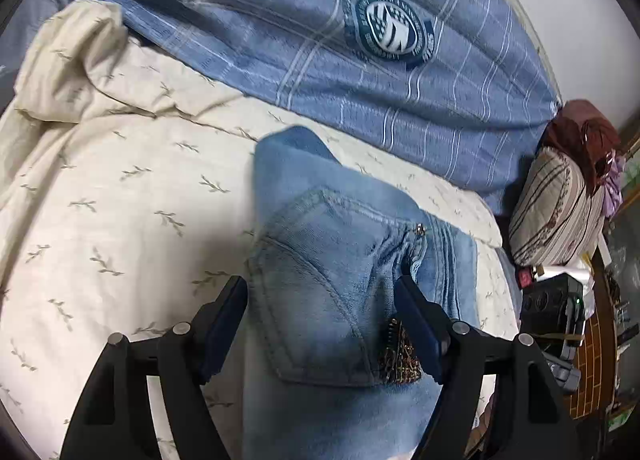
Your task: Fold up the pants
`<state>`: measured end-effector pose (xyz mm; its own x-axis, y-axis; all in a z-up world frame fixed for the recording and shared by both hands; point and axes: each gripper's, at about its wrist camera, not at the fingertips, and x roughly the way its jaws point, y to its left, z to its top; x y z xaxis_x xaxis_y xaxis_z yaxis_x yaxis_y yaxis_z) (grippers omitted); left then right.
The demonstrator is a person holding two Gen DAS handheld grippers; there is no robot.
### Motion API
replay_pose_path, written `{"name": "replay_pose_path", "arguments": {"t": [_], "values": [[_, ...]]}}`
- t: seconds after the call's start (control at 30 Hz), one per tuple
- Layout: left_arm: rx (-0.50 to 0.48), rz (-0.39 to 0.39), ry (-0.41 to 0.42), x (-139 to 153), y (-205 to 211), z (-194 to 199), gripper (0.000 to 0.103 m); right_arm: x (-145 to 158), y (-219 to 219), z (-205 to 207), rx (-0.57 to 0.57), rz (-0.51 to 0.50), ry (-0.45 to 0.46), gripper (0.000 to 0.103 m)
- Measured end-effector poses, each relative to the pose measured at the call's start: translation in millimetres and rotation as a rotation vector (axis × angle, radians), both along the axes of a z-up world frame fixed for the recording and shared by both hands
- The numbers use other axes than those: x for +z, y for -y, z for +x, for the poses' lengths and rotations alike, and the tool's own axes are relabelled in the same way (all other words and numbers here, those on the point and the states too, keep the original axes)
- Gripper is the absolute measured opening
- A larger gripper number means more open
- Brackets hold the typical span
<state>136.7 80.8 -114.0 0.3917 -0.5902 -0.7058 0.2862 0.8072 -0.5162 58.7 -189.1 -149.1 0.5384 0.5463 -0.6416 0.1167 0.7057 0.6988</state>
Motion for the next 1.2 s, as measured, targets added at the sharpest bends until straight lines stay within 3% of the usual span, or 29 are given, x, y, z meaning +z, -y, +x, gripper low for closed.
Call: {"name": "replay_pose_path", "arguments": {"t": [0.13,0.3,0.5,0.7,0.93,1.2], "values": [[0.063,0.036,0.068,13.3,-14.1,-9.9,0.081,10.2,0.8,-9.3,0.003,-0.085,0.023,0.066],[0.156,0.206,0.222,30.9,-14.4,-29.4,0.083,31.5,4.1,-26.0,-0.020,-0.232,0.091,0.066],[0.252,0.381,0.375,46.4,-2.2,-62.6,0.093,63.7,2.3,-54.2,-0.066,-0.380,0.229,0.066],[0.302,0.550,0.481,61.9,16.3,-94.6,0.094,90.9,-13.1,-84.1,-0.097,-0.528,0.344,0.066],[0.343,0.512,0.476,74.2,13.6,-135.0,0.094,105.8,-21.3,-121.0,-0.142,-0.583,0.417,0.067],[0.360,0.561,0.542,95.8,12.4,-172.3,0.094,116.2,-31.3,-157.7,-0.169,-0.577,0.438,0.067]]}}
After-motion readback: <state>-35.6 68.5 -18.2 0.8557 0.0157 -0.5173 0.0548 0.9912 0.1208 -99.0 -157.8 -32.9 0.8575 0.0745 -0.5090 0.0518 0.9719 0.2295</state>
